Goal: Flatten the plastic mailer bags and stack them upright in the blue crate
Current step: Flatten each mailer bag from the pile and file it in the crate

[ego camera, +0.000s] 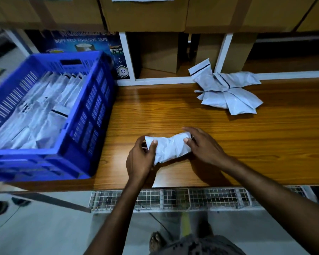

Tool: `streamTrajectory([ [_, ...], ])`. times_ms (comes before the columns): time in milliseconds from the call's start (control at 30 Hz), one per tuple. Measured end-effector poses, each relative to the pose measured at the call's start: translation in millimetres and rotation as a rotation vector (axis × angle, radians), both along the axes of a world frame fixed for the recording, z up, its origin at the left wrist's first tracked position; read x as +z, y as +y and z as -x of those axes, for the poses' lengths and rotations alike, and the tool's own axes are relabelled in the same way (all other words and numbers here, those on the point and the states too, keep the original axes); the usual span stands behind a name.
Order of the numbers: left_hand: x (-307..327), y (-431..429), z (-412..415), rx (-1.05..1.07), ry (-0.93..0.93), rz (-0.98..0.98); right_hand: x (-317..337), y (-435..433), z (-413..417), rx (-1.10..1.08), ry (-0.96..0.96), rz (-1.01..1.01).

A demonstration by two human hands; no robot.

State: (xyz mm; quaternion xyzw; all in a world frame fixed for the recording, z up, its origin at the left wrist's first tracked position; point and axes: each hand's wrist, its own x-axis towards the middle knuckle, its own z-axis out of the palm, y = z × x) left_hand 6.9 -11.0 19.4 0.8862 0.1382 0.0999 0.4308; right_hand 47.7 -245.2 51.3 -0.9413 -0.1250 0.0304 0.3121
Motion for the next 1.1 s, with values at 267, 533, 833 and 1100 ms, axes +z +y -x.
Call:
streamTrajectory([
  [267,-7.7,-5.5,-4.0,0.052,-0.04,0.036,-4.7,2.9,-2.5,-0.183,-0.158,0.154],
  [533,-16.6,-42.7,4.3,-0.272,-0.043,-0.677,-35.1,44.5,-8.9,0.168,-0.189,0.415],
  [833,-44.0,-31.6,11.8,-0.275,-0.058,-0.746,-55.9,41.6,-5.9,0.149,-0.176,0.411],
  [1100,-18.2,-43.4,-5.8,-0.229,0.104,-0.683,-43.9,32.3,-24.5,0.222,0.008,0.348],
])
